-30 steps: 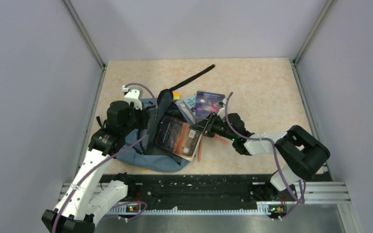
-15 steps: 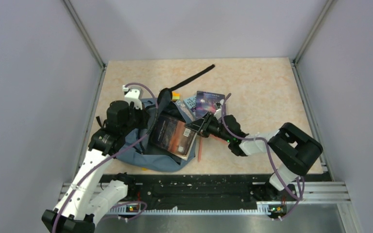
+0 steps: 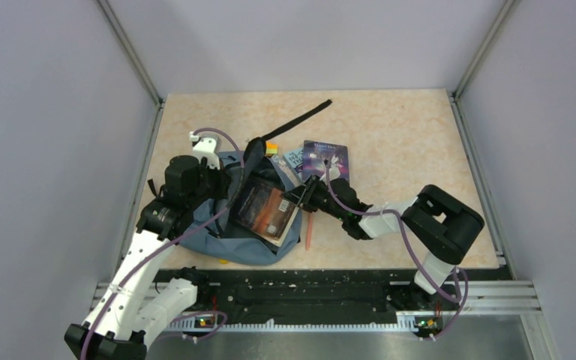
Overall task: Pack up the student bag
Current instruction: Place the book in the student bag.
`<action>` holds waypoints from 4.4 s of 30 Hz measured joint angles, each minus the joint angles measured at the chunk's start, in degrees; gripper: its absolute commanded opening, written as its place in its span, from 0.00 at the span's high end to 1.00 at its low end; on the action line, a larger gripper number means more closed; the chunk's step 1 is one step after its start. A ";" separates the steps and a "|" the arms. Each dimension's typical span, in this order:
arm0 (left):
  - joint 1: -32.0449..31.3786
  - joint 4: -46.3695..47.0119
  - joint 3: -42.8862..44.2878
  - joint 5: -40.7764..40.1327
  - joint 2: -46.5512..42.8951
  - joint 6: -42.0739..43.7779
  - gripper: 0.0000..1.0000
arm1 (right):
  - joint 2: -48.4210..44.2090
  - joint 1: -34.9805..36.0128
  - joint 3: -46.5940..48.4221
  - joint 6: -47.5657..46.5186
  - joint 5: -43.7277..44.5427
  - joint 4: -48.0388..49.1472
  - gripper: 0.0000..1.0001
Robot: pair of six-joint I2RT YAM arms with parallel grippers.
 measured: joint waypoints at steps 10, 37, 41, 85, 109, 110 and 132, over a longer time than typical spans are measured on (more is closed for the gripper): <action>0.00 -0.04 0.00 -0.02 0.00 -0.02 1.00 | 0.26 0.00 -0.96 -3.28 -4.00 5.35 0.48; 0.00 -0.11 0.00 -0.48 0.61 -0.02 1.00 | -2.86 1.64 -2.64 -10.19 -2.86 -3.32 0.48; 0.00 -0.11 0.00 -0.52 0.61 -0.02 1.00 | -2.86 1.86 -2.60 -10.49 -2.80 -4.24 0.75; 0.00 0.35 -0.63 -1.51 -1.57 -0.02 1.00 | -7.76 3.93 -10.54 10.51 -0.15 8.31 1.00; 0.07 0.37 -0.68 -0.28 -1.92 0.22 1.00 | 6.91 9.99 4.57 8.17 3.93 10.36 1.00; 0.09 0.39 -0.74 -0.11 -1.95 0.24 1.00 | 7.41 10.14 5.18 6.95 5.05 9.44 1.00; 0.26 1.97 -1.44 0.46 -3.67 0.44 1.00 | 1.99 9.97 9.16 -0.98 10.05 0.66 1.00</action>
